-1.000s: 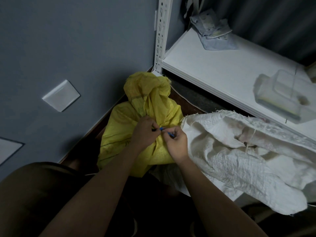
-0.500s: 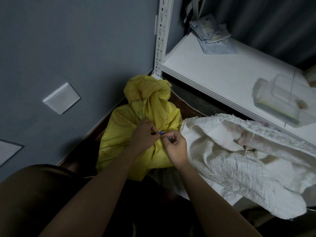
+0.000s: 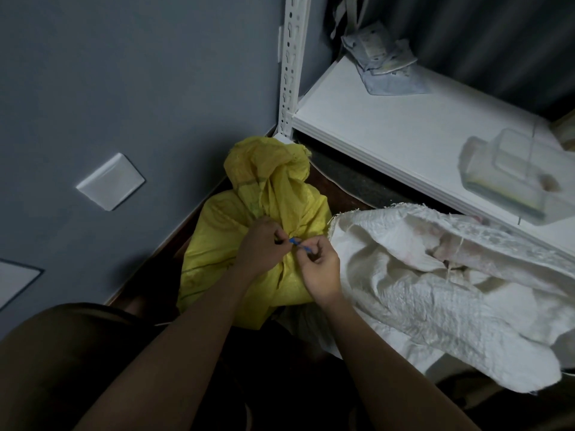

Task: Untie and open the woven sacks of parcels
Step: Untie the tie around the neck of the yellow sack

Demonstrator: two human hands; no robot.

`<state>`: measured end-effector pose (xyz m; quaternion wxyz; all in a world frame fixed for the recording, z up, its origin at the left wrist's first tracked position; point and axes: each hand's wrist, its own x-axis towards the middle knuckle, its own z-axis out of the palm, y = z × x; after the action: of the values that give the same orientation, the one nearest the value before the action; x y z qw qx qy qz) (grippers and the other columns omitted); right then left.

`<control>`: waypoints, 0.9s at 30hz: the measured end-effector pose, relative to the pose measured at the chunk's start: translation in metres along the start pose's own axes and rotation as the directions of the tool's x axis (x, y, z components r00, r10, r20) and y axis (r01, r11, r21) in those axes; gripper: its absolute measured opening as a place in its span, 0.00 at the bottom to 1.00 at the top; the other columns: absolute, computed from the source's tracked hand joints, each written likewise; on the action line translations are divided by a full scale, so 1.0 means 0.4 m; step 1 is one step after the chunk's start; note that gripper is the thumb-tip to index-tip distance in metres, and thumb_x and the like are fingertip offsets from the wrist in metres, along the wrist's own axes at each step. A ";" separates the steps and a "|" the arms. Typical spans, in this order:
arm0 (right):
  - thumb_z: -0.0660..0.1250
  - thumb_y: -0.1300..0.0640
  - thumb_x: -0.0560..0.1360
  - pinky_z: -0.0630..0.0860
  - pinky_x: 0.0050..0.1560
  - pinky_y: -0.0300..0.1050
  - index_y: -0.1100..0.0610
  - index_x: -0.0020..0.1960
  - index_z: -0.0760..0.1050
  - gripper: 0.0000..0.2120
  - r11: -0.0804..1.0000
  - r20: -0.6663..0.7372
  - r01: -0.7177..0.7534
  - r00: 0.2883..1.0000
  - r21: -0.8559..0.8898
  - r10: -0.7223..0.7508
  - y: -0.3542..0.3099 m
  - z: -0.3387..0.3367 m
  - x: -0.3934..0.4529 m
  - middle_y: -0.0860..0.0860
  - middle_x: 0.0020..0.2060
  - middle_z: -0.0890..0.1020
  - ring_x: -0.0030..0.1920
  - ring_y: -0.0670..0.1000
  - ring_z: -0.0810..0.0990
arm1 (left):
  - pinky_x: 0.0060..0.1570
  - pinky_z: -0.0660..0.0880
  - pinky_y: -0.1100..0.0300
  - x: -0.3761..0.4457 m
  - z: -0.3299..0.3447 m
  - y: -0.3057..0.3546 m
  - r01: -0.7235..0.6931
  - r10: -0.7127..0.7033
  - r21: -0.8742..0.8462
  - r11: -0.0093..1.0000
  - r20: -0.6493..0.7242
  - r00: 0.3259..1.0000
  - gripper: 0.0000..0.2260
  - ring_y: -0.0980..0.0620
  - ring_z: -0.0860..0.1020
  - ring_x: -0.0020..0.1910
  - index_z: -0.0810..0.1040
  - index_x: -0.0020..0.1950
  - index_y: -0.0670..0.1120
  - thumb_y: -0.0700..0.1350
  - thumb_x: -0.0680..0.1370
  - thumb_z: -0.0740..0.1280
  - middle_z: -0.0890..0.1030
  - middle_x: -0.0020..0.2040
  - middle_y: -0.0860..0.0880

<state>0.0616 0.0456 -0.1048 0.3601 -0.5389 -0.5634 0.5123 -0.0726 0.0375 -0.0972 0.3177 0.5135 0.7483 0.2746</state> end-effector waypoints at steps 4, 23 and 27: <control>0.67 0.69 0.73 0.71 0.39 0.29 0.55 0.39 0.74 0.11 0.999 0.018 -0.022 1.000 0.027 0.021 0.002 0.002 0.003 0.49 0.35 0.78 0.34 0.37 0.76 | 0.47 0.69 0.61 -0.002 -0.004 -0.002 -0.013 0.013 -0.006 1.000 -0.005 1.000 0.09 0.54 0.73 0.46 0.73 0.35 0.48 0.40 0.71 0.71 0.71 0.42 0.52; 0.67 0.69 0.73 0.70 0.42 0.29 0.56 0.38 0.72 0.11 0.999 0.021 -0.032 0.999 0.043 0.031 0.006 -0.002 0.006 0.48 0.33 0.75 0.37 0.39 0.76 | 0.42 0.65 0.65 -0.001 -0.004 0.000 -0.018 0.018 0.015 1.000 0.005 1.000 0.07 0.56 0.71 0.43 0.75 0.37 0.46 0.41 0.71 0.71 0.71 0.43 0.52; 0.68 0.68 0.73 0.75 0.46 0.36 0.55 0.36 0.72 0.12 0.997 0.036 -0.041 0.999 0.064 0.038 0.016 -0.002 0.011 0.54 0.36 0.80 0.45 0.50 0.82 | 0.43 0.66 0.64 -0.002 -0.003 -0.002 -0.013 0.013 0.006 1.000 0.002 1.000 0.07 0.56 0.72 0.43 0.74 0.37 0.47 0.40 0.71 0.71 0.71 0.42 0.52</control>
<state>0.0632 0.0492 -0.1113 0.3574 -0.5290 -0.5419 0.5466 -0.0737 0.0362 -0.0970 0.3152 0.5197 0.7454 0.2738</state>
